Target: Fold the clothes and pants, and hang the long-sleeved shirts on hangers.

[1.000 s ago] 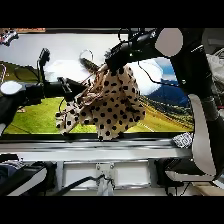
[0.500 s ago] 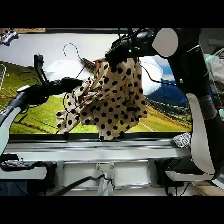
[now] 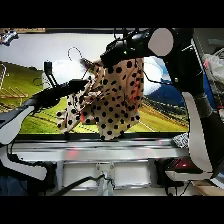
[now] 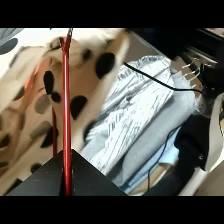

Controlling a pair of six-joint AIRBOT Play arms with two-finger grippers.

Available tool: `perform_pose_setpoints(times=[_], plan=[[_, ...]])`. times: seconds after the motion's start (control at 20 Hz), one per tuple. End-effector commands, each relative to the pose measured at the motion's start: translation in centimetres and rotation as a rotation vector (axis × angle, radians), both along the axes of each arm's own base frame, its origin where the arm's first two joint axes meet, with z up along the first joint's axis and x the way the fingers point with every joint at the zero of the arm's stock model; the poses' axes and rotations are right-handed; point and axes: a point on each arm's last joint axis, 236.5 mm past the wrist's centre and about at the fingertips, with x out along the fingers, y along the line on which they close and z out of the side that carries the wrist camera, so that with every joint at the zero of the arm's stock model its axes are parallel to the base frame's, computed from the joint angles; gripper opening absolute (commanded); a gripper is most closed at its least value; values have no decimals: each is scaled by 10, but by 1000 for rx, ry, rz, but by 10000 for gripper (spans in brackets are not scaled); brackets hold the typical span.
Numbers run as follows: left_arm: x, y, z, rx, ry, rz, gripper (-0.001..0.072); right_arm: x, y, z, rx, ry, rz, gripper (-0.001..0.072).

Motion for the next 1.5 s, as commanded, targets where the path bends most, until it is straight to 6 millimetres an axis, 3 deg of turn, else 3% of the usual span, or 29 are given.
perform_pose_setpoints(times=[0.0,0.2,0.3,0.55,0.85,1.05,1.2,1.35,1.45], plan=[[13,-4,5,-62,-50,81,7,-27,18,0,64,97,76,19],[19,1,10,-91,-67,116,8,-42,17,-5,50,150,108,19],[9,1,16,-115,-89,77,7,-43,13,1,46,133,101,19],[-21,7,36,-211,-151,-27,7,-37,-21,11,-52,51,29,20],[-39,-2,31,-191,-149,-114,7,-74,-36,9,-107,136,81,25],[-48,-13,30,-189,-146,-150,7,-90,-47,32,-113,65,119,337],[-61,-24,23,-160,-143,-209,7,-84,-81,63,-238,-171,155,358],[-73,-33,18,-136,-137,-261,7,-76,-123,72,-440,-314,196,372],[-76,-36,17,-135,-128,-276,7,-78,-125,59,-423,-253,209,526]])
